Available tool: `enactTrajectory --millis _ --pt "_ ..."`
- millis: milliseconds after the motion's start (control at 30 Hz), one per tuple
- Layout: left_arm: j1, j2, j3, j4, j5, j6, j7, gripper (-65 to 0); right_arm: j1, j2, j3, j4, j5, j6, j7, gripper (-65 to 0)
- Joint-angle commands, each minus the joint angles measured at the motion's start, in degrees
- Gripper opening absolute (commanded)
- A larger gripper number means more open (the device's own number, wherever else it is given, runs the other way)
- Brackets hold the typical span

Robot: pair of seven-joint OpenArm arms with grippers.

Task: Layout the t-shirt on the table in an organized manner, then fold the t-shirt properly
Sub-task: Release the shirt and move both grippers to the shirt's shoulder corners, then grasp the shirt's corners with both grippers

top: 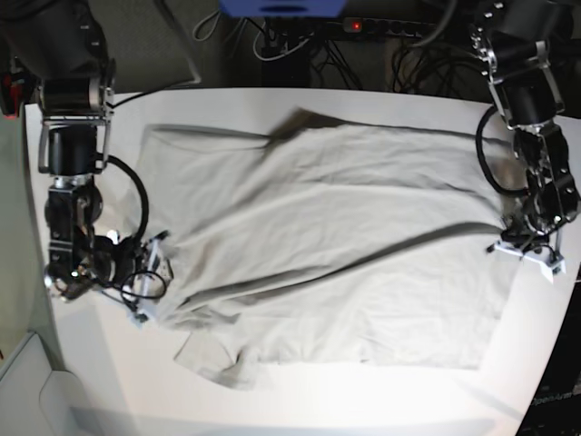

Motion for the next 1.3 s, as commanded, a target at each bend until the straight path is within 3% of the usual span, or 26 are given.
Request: enactTrajectory --millis 0,100,267,500,700,800,900,1067,1133,1267 --pt "-0.8 -1.2 -0.5 2.3 0.1 0.1 -0.8 -64.9 -0.6 0.7 0.3 4.8 0.5 0.1 -1.0 -64.8" --pt "0.3 -1.6 -0.5 4.1 0.0 0.1 -0.8 -64.9 -5.7 2.0 0.3 16.3 0.4 0.1 -4.0 -63.0" --pt "4.3 -1.6 -0.5 7.0 0.0 0.1 1.5 -64.7 -15.0 2.0 0.4 28.0 0.4 0.1 -7.4 -54.3" --pt "10.1 -1.6 -0.6 12.0 -0.1 0.0 4.0 -64.7 -26.0 -1.1 4.8 29.8 0.5 0.1 -6.5 -50.3" --pt "15.9 -2.9 -0.6 18.6 -0.2 0.0 4.2 -64.6 -32.7 -1.3 7.0 38.2 0.6 0.1 -6.5 -50.1" --pt "17.5 -3.1 -0.6 20.2 -0.2 0.0 4.2 -64.2 -35.1 -1.5 7.0 42.0 0.6 0.1 -6.7 -46.3" --pt "19.7 -3.1 -0.6 22.4 -0.2 -0.1 4.2 -56.5 -37.1 -1.6 7.0 44.1 0.6 0.1 -6.7 -39.8" --pt "24.1 -2.7 -4.2 28.6 -0.2 -0.1 4.2 -30.1 -39.2 -2.4 7.2 44.4 0.6 0.1 -6.6 -25.0" --pt "25.4 -2.6 -6.2 30.8 -0.3 -0.1 4.2 -26.0 -40.0 -3.0 7.4 44.4 0.4 0.1 -6.5 -21.6" --pt "27.3 -2.6 -8.2 31.1 -0.3 -0.5 3.9 -25.2 -41.6 -5.6 10.4 44.3 0.3 0.1 -6.5 -20.9"
